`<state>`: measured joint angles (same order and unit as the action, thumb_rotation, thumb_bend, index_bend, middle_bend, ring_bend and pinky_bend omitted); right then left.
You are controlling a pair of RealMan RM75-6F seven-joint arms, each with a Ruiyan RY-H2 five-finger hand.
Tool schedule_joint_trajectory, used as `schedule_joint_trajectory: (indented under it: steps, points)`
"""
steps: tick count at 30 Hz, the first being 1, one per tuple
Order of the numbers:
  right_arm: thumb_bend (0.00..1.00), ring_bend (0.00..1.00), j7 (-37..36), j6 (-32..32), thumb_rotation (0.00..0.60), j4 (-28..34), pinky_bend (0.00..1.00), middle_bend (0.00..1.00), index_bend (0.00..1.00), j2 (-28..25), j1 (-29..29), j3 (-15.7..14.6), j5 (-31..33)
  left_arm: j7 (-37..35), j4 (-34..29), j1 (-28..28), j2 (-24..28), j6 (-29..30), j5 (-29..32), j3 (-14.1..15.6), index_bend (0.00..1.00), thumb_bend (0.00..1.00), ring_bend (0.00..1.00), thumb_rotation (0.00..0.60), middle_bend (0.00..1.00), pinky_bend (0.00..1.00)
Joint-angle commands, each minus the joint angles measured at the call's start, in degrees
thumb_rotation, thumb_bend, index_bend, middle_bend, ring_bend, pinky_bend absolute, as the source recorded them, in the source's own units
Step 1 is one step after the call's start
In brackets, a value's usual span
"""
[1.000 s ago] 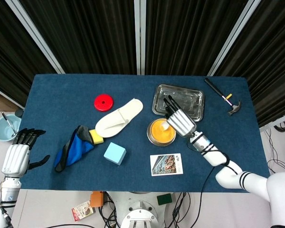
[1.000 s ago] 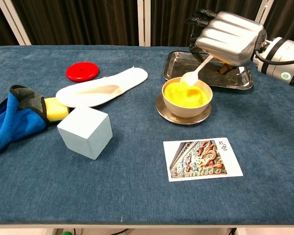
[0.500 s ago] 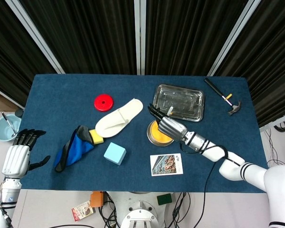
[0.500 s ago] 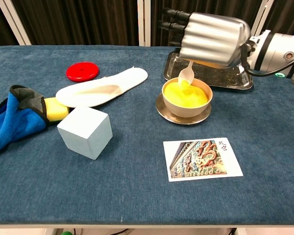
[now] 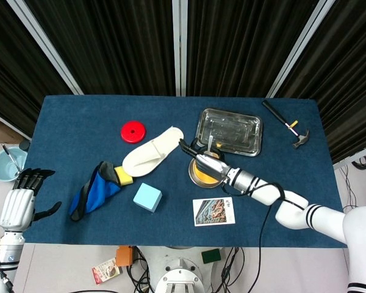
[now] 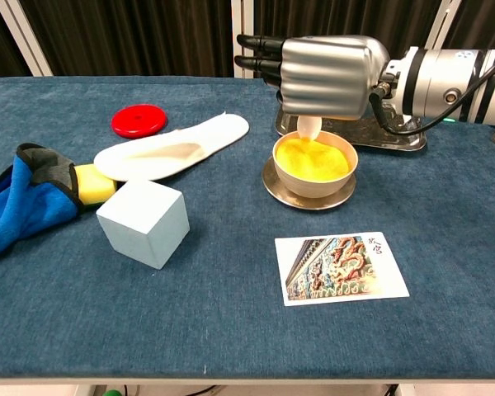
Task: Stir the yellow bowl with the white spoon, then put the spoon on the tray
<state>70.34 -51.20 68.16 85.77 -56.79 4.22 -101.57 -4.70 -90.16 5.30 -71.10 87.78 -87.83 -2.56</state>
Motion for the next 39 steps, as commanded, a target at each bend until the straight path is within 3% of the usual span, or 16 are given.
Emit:
schedule_joint_trajectory:
  steps: [1,12,20,27,30,39]
  points:
    - [0.48,0.00,1.27,0.65,0.600,1.24,0.00,0.30,0.68,-0.56,0.00,0.99,1.09,0.05,-0.02,0.04,0.02,-0.01,0.02,-0.08,0.23,0.14,0.13,0.596,0.21,0.11]
    - [0.48,0.00,2.73,2.10,0.600,1.49,0.00,0.31,0.71,0.38,1.65,0.74,4.26,0.21,0.10,0.29,-0.26,-0.63,0.20,-0.07,0.23,0.15,0.13,0.596,0.21,0.11]
    - [0.48,0.00,0.45,-0.90,0.600,3.91,0.00,0.31,0.71,-0.70,2.04,2.63,5.19,0.14,-0.10,0.19,-0.10,-0.09,0.08,-0.32,0.23,0.15,0.13,0.597,0.21,0.11]
    - [0.48,0.00,1.94,1.14,0.600,2.73,0.00,0.32,0.77,-0.28,1.64,-0.47,2.75,-0.04,0.41,0.16,-0.50,-0.32,0.09,-0.09,0.23,0.15,0.13,0.594,0.21,0.11]
    - [0.48,0.00,1.13,0.83,0.600,2.34,0.00,0.33,0.81,0.51,2.10,-0.48,3.23,-0.20,0.58,0.04,-0.55,-0.23,0.14,-0.05,0.23,0.15,0.13,0.594,0.21,0.11]
    - [0.48,0.00,2.46,-0.64,0.600,2.04,0.00,0.32,0.79,0.87,1.55,-0.02,1.59,-0.23,0.66,-0.11,-0.58,-0.03,0.12,-0.05,0.23,0.15,0.13,0.597,0.21,0.11]
